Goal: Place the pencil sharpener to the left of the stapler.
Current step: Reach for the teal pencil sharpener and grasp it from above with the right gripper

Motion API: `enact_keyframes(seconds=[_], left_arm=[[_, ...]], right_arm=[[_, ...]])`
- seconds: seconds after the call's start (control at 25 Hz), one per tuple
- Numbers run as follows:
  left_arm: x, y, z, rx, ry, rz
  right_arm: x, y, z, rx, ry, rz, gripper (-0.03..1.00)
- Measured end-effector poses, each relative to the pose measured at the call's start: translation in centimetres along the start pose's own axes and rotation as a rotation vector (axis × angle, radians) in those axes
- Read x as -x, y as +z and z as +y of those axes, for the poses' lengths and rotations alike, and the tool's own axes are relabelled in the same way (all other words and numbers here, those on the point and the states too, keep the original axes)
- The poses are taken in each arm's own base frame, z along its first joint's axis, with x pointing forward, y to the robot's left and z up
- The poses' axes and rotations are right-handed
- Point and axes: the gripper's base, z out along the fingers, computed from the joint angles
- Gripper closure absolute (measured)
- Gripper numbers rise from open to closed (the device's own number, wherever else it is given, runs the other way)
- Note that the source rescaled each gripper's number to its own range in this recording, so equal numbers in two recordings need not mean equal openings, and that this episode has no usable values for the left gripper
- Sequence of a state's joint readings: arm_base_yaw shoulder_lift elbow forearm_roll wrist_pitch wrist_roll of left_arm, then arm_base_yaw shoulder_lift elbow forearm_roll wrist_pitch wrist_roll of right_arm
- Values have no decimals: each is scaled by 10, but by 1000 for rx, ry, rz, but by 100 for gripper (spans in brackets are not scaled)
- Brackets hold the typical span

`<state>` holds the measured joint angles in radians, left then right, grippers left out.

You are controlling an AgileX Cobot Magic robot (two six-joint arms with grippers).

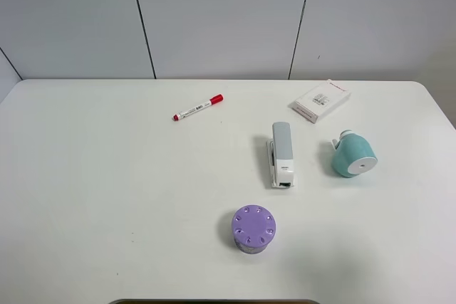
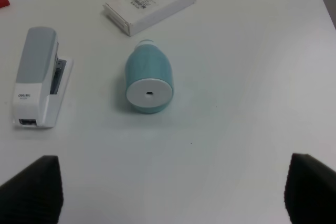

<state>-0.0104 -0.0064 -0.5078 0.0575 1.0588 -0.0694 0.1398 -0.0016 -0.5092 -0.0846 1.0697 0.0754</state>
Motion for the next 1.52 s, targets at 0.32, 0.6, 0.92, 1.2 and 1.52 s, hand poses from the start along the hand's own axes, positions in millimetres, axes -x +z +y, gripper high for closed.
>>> enact_keyframes(seconds=[0.32, 0.6, 0.92, 1.2, 1.52], left_arm=[[0, 0, 0, 0, 0, 0], [0, 0, 0, 0, 0, 0], [0, 0, 0, 0, 0, 0], [0, 0, 0, 0, 0, 0], [0, 0, 0, 0, 0, 0]], right_arm=[[0, 0, 0, 0, 0, -4, -3], [0, 0, 0, 0, 0, -5, -3], [5, 5, -2, -33, 32, 24, -3], [50, 23, -3, -75, -4, 169, -3], [114, 75, 2, -100, -36, 382, -3]])
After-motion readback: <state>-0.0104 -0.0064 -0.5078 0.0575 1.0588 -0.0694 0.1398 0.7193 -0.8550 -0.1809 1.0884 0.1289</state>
